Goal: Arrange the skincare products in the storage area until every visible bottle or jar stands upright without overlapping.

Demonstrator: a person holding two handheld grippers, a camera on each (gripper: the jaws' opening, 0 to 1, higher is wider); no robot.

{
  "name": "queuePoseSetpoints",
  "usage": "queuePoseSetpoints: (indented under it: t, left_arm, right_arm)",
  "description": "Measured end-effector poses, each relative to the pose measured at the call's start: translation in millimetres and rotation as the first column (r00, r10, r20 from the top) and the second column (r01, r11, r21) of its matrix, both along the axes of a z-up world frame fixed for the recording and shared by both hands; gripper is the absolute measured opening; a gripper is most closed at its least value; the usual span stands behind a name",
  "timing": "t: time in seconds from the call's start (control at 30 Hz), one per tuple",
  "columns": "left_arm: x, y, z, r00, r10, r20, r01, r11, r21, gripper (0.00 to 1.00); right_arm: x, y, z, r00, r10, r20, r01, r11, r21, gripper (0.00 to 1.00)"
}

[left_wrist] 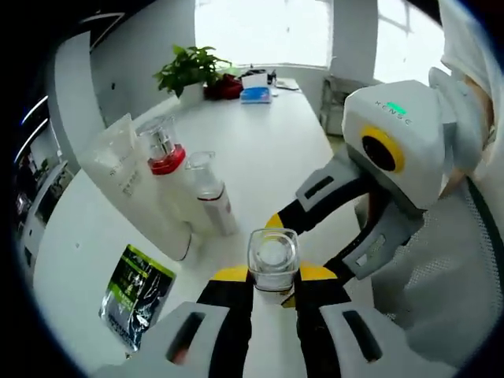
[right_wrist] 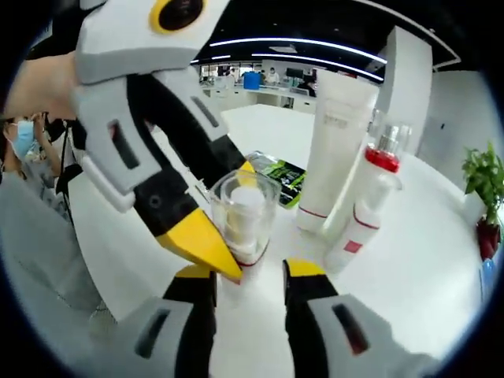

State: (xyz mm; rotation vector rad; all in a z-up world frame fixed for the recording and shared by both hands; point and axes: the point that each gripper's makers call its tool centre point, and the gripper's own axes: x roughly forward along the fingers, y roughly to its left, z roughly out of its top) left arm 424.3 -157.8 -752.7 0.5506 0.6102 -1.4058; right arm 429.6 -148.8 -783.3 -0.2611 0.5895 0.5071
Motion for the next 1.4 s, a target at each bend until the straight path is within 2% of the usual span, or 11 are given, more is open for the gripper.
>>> queuePoseSetpoints:
  t: [0.23, 0.43, 0.53, 0.8, 0.97, 1.17, 1.4]
  left_arm:
    - [6.9, -6.8, 0.3, 1.000, -0.003, 0.011, 0.003, 1.000, -0.012, 0.16]
    - [15.3, -12.9, 0.9, 1.000, 0.004, 0.017, -0.004, 1.000, -0.022, 0.16]
    - [20.4, -15.2, 1.4, 1.000, 0.022, 0.008, -0.021, 0.999, -0.030, 0.16]
    - [36.5, -25.5, 1.7, 1.000, 0.029, 0.006, -0.028, 0.999, -0.042, 0.16]
    - [46.5, -34.4, 2.5, 0.999, 0.032, 0.011, -0.032, 0.998, -0.045, 0.17]
    - [62.8, -41.5, 1.8, 0.999, 0.038, 0.012, -0.037, 0.998, -0.045, 0.17]
    - [63.9, -47.1, 3.2, 0.999, 0.033, 0.017, -0.033, 0.998, -0.049, 0.17]
  right_arm:
    - [-5.9, -11.4, -3.8, 0.997, -0.053, -0.050, 0.056, 0.997, 0.052, 0.49]
    - [-6.2, -20.0, -2.1, 0.994, -0.088, -0.065, 0.093, 0.993, 0.078, 0.56]
    - [-5.7, -18.5, 2.8, 0.994, -0.088, -0.065, 0.096, 0.986, 0.136, 0.64]
    - [-8.5, -18.6, 5.7, 0.994, -0.076, -0.079, 0.089, 0.980, 0.176, 0.78]
    - [-9.4, -21.4, 8.0, 0.993, -0.071, -0.089, 0.086, 0.979, 0.185, 0.83]
    - [-8.9, -35.1, 6.9, 0.991, -0.098, -0.097, 0.114, 0.978, 0.177, 0.84]
    - [-7.6, -50.6, 7.5, 0.985, -0.138, -0.104, 0.156, 0.970, 0.185, 0.87]
